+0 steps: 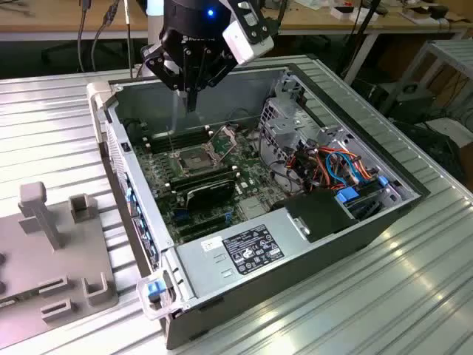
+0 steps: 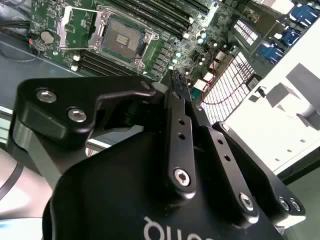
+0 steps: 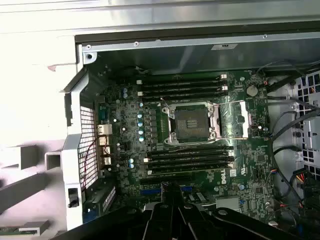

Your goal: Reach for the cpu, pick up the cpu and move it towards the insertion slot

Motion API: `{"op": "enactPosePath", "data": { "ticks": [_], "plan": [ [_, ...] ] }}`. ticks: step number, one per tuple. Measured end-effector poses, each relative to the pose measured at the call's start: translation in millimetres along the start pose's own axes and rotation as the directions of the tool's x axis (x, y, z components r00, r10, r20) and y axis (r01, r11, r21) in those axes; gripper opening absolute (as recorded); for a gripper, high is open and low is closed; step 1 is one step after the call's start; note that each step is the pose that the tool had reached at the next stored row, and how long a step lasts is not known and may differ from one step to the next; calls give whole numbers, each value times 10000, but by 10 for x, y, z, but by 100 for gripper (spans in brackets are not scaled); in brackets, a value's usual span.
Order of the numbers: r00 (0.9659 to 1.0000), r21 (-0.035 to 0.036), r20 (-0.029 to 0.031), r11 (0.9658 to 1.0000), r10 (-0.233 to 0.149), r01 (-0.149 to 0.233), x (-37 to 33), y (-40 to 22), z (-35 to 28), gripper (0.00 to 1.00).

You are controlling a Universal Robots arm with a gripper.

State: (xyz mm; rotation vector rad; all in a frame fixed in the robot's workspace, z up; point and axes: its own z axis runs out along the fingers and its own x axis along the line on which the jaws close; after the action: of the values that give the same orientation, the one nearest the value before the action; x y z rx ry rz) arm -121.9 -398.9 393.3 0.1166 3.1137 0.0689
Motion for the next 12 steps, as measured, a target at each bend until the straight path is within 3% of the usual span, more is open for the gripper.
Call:
{"op": "enactPosePath", "data": {
  "ticks": [5,8,12],
  "plan": [
    [10000,0,1,10000,0,0,3,0,0,11],
    [10000,0,0,10000,0,0,84,-6,-2,11],
    [10000,0,-1,10000,0,0,143,-10,-3,11]
  ]
}}
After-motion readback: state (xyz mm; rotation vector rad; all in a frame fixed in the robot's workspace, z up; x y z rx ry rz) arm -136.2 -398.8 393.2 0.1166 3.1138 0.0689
